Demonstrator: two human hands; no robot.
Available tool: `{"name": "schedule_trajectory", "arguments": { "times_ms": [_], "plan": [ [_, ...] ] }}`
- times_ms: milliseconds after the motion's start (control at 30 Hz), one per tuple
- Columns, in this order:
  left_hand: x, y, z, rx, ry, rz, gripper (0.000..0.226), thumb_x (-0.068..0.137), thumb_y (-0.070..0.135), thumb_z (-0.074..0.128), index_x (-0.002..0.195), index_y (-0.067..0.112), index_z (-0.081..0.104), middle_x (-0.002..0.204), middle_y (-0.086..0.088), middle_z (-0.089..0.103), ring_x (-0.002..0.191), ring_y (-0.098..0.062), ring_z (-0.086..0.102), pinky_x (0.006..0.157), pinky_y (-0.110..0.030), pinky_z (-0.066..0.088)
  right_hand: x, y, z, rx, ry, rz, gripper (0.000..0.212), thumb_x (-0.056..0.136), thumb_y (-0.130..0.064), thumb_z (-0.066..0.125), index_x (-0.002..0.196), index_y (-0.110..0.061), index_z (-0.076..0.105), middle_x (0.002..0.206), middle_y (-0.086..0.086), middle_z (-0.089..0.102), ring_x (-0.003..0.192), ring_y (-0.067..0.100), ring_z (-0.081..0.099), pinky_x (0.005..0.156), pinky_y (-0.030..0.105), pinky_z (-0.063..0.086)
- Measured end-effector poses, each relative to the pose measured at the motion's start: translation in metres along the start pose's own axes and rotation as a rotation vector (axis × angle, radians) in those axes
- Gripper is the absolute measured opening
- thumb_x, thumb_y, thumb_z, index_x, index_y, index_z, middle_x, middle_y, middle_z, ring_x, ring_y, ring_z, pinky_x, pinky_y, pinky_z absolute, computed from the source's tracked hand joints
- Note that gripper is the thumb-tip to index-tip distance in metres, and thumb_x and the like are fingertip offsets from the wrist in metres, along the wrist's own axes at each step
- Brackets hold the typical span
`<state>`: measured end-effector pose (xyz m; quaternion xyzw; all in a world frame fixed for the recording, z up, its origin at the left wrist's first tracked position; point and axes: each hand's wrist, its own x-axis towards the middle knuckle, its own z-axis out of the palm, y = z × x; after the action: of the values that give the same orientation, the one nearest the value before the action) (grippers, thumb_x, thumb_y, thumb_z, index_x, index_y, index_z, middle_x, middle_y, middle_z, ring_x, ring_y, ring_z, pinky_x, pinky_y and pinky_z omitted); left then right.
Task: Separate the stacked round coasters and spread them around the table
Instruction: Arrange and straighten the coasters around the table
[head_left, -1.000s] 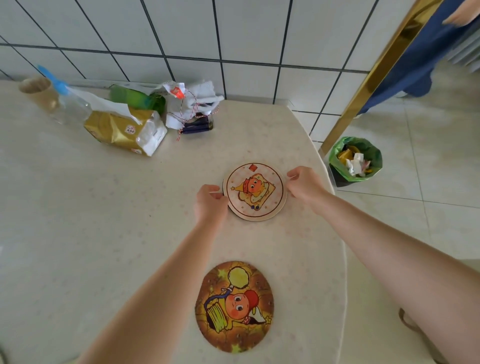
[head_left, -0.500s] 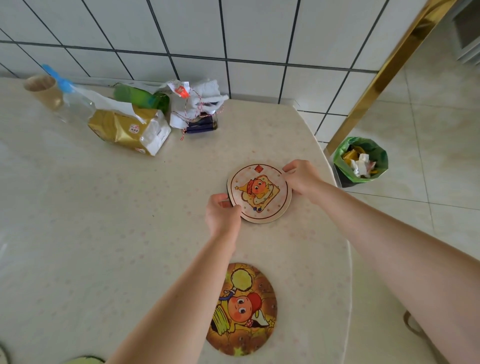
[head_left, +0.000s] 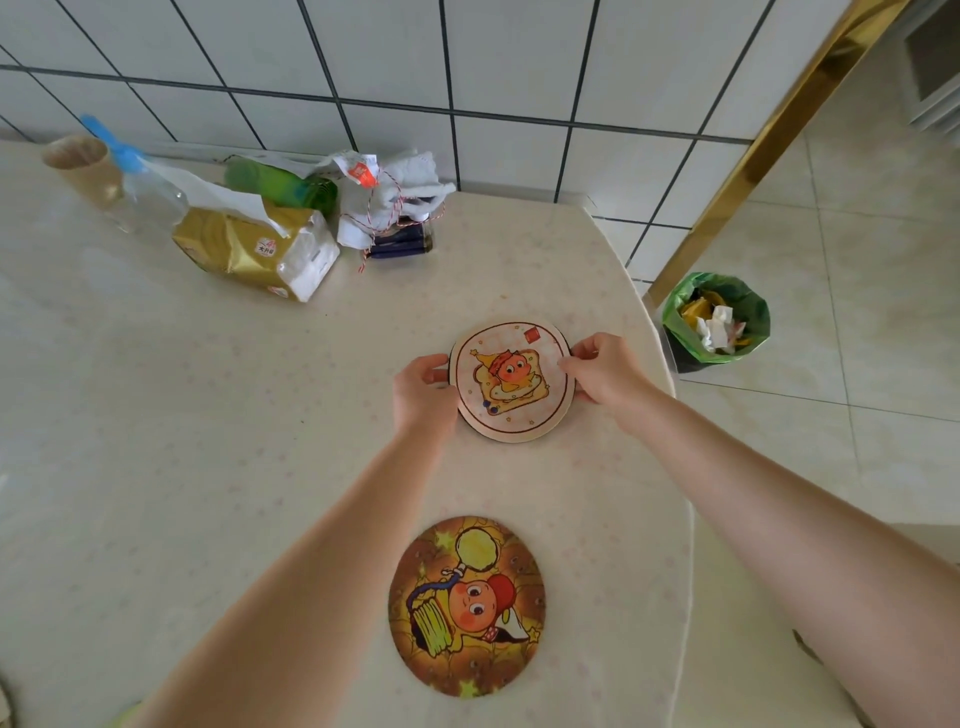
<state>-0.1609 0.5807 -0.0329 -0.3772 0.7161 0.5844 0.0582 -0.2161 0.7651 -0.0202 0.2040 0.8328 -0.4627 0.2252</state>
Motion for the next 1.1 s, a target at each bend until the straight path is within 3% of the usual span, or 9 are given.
{"name": "schedule_trajectory", "arguments": {
  "times_ms": [100,233,333,400,500,700,1000,1100],
  "plan": [
    [0.008,0.005,-0.008,0.044,0.011,0.043,0.032,0.080,-0.003,0.059,0.103,0.016,0.067,0.092,0.005,0.069,0.091,-0.022,0.067,0.078,-0.035,0.058,-0.008,0.009,0.003,0.039,-0.004,0.020,0.009,0.086,-0.017,0.065,0.088,-0.017,0.056,0.101,0.014,0.069,0.091,0.030,0.070,0.088,0.050,0.058],
    [0.016,0.013,-0.013,0.124,-0.010,0.111,0.028,0.077,0.000,0.060,0.087,0.025,0.066,0.085,0.014,0.066,0.087,-0.013,0.065,0.071,-0.025,0.052,-0.014,0.023,0.008,-0.048,0.018,-0.038,0.016,0.086,-0.011,0.060,0.077,-0.023,0.054,0.087,0.012,0.073,0.092,0.032,0.070,0.087,0.049,0.057],
    [0.019,0.010,-0.014,0.173,-0.027,0.115,0.029,0.078,-0.002,0.056,0.092,0.021,0.067,0.086,0.010,0.067,0.089,-0.016,0.066,0.079,-0.031,0.055,-0.014,0.026,0.009,-0.025,0.033,-0.016,0.024,0.084,-0.004,0.055,0.073,-0.025,0.055,0.079,0.010,0.072,0.093,0.032,0.069,0.086,0.049,0.058],
    [0.018,0.006,-0.016,0.205,-0.042,0.125,0.028,0.079,0.002,0.057,0.095,0.022,0.067,0.090,0.009,0.067,0.084,-0.010,0.065,0.071,-0.024,0.052,-0.014,0.027,0.009,-0.011,0.021,-0.005,0.020,0.082,-0.004,0.054,0.072,-0.021,0.059,0.078,0.010,0.071,0.094,0.033,0.069,0.086,0.050,0.057],
    [0.013,-0.001,-0.022,0.285,-0.064,0.153,0.028,0.083,0.005,0.058,0.104,0.022,0.067,0.097,0.010,0.066,0.079,-0.002,0.061,0.057,-0.015,0.041,-0.019,0.030,0.009,-0.014,0.019,-0.004,0.015,0.081,-0.008,0.055,0.092,-0.015,0.062,0.089,0.011,0.071,0.097,0.032,0.068,0.087,0.049,0.057],
    [-0.013,-0.024,-0.040,0.346,-0.105,0.145,0.031,0.088,0.003,0.053,0.113,0.014,0.067,0.107,0.004,0.063,0.090,-0.012,0.059,0.072,-0.023,0.044,-0.051,0.045,0.010,-0.007,0.005,0.043,0.024,0.081,-0.002,0.054,0.101,-0.014,0.060,0.106,0.013,0.065,0.101,0.032,0.065,0.087,0.049,0.058],
    [-0.088,-0.095,-0.079,0.418,-0.156,0.101,0.028,0.090,0.006,0.055,0.113,0.017,0.067,0.109,0.001,0.064,0.087,-0.011,0.061,0.062,-0.017,0.051,-0.161,0.099,0.037,-0.068,-0.014,0.126,0.029,0.085,-0.005,0.055,0.112,-0.007,0.066,0.112,0.011,0.069,0.108,0.031,0.063,0.096,0.045,0.053],
    [-0.100,-0.102,-0.083,0.420,-0.174,0.096,0.032,0.087,0.008,0.059,0.117,0.016,0.066,0.114,0.000,0.067,0.093,-0.011,0.060,0.079,-0.025,0.052,-0.196,0.119,0.050,-0.130,0.020,0.167,0.032,0.085,-0.006,0.058,0.116,-0.007,0.061,0.115,0.009,0.065,0.109,0.027,0.060,0.090,0.033,0.048]
  ]
}}
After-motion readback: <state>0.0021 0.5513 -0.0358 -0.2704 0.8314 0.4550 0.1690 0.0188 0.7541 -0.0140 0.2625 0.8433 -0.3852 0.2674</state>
